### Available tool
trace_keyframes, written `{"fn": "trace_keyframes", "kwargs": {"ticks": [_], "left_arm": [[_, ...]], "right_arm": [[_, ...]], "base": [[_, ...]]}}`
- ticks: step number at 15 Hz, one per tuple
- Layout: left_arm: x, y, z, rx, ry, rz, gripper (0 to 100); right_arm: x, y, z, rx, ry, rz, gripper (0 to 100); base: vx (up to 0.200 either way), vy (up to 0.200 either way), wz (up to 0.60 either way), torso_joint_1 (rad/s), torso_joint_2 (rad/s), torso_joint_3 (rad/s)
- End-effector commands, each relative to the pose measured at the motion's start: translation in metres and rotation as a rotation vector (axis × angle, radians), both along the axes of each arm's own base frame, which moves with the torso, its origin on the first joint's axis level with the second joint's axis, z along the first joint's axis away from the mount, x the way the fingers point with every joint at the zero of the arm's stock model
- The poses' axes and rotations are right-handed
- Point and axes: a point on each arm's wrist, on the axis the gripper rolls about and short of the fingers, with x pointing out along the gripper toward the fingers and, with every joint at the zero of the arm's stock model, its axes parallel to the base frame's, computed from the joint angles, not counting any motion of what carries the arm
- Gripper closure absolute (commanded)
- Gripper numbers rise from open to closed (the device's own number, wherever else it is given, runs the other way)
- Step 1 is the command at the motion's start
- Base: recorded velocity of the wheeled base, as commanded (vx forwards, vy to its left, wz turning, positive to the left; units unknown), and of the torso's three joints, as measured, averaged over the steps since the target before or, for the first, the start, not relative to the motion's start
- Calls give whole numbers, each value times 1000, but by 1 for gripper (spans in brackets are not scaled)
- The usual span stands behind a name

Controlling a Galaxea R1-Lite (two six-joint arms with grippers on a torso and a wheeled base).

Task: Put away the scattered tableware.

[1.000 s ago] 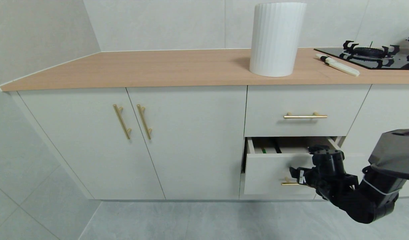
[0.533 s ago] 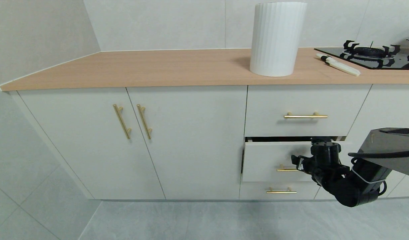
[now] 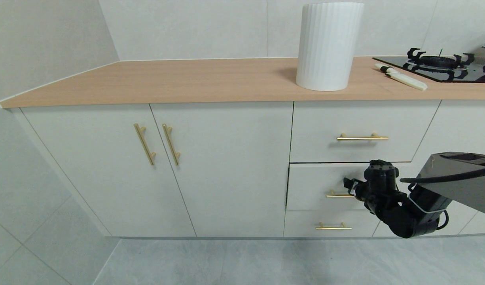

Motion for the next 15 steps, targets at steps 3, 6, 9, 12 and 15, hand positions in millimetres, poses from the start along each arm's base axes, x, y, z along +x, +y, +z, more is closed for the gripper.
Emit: {"fn": "trace_keyframes", "kwargs": {"ticks": [3, 6, 9, 12, 15], "left_arm": [[0, 0, 0, 0, 0, 0, 0], [0, 0, 0, 0, 0, 0, 0], [0, 0, 0, 0, 0, 0, 0], [0, 0, 0, 0, 0, 0, 0], [0, 0, 0, 0, 0, 0, 0]], "right_arm": [[16, -10, -6, 31, -30, -41, 0], [23, -14, -4, 39, -57, -76, 0], [23, -13, -2, 38, -64, -82, 0], [14, -12, 10, 37, -66, -77, 0], [-27, -4, 47, 39, -68, -17, 0]], "base": [[0, 0, 0, 0, 0, 0], [0, 0, 0, 0, 0, 0], [0, 0, 0, 0, 0, 0], [0, 0, 0, 0, 0, 0], [0, 0, 0, 0, 0, 0]]}}
